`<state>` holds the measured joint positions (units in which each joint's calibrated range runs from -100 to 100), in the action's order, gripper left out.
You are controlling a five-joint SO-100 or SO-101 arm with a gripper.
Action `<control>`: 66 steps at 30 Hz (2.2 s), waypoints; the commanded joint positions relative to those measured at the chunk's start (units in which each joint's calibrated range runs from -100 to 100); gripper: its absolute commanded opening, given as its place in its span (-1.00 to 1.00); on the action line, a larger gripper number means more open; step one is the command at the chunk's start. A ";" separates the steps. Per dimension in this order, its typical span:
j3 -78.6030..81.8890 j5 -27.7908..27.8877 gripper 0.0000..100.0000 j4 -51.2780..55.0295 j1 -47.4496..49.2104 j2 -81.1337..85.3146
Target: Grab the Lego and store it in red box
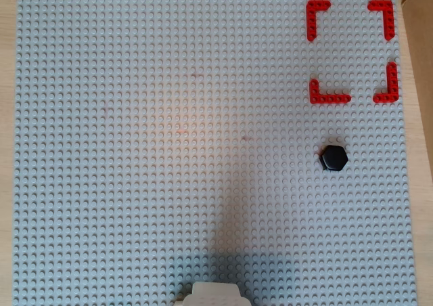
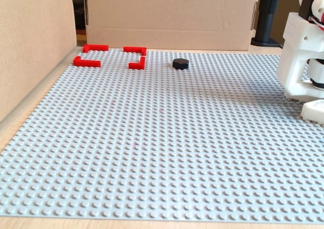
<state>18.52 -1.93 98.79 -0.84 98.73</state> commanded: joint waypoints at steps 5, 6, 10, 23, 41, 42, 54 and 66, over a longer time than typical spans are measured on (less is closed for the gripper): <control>0.12 0.11 -0.94 0.24 0.20 0.51; 0.12 0.11 -0.94 0.24 0.20 0.51; 0.12 0.11 -0.94 0.24 0.20 0.51; 0.12 0.11 -0.94 0.24 0.20 0.51; 0.94 -0.26 -0.94 0.16 0.35 0.51; 0.94 -0.26 -0.94 0.16 0.28 0.51; 3.58 -0.21 -0.94 -2.83 0.35 -5.60; -2.97 0.26 -0.93 -6.07 -0.09 -27.63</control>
<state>18.96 -1.98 94.04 -0.84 77.01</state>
